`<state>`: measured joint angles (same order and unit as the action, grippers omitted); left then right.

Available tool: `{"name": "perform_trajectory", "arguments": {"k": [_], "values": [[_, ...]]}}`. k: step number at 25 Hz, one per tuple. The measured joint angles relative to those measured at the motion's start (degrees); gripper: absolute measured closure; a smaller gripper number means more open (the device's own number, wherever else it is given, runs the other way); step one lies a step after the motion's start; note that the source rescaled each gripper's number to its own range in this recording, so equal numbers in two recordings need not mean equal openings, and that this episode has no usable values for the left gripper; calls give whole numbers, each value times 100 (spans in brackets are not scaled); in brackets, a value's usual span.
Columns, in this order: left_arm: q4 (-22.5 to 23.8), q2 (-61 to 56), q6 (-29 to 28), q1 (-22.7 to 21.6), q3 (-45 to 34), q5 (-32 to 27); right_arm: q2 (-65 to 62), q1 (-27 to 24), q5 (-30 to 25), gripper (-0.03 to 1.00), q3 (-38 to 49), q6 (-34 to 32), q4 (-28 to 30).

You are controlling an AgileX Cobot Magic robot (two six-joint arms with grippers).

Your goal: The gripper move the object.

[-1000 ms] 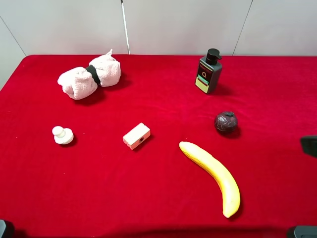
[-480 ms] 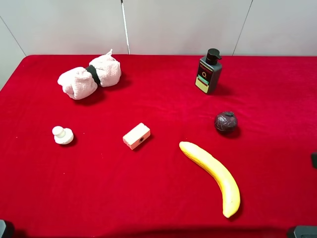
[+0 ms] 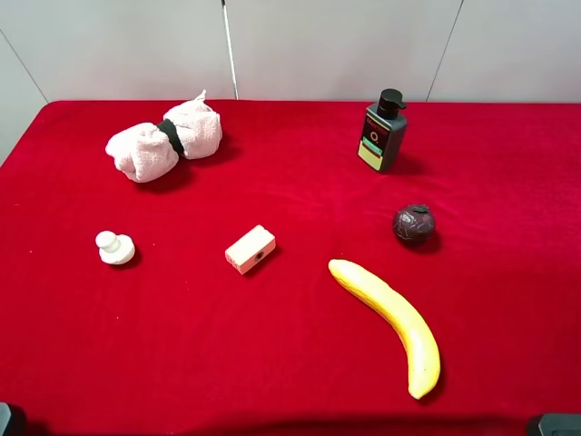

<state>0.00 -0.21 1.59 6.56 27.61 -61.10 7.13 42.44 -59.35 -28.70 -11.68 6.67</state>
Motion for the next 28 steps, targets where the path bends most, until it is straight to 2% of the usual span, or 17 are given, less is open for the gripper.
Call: {"name": "perform_trajectory", "arguments": {"k": [5, 10, 18, 24, 28], "values": [[0, 0, 0, 0, 0, 0, -434, -236, 0, -3, 0, -18, 40], [0, 0, 0, 0, 0, 0, -744, -1120, 0, -3, 0, 139, 2], [0, 0, 0, 0, 0, 0, -751, -2613, 5, -3, 11, 907, -430], [0, 0, 0, 0, 0, 0, -751, -3485, 12, -3, 25, 1208, -667], [0, 0, 0, 0, 0, 0, -751, -3865, 12, -3, 25, 1296, -698]]}}
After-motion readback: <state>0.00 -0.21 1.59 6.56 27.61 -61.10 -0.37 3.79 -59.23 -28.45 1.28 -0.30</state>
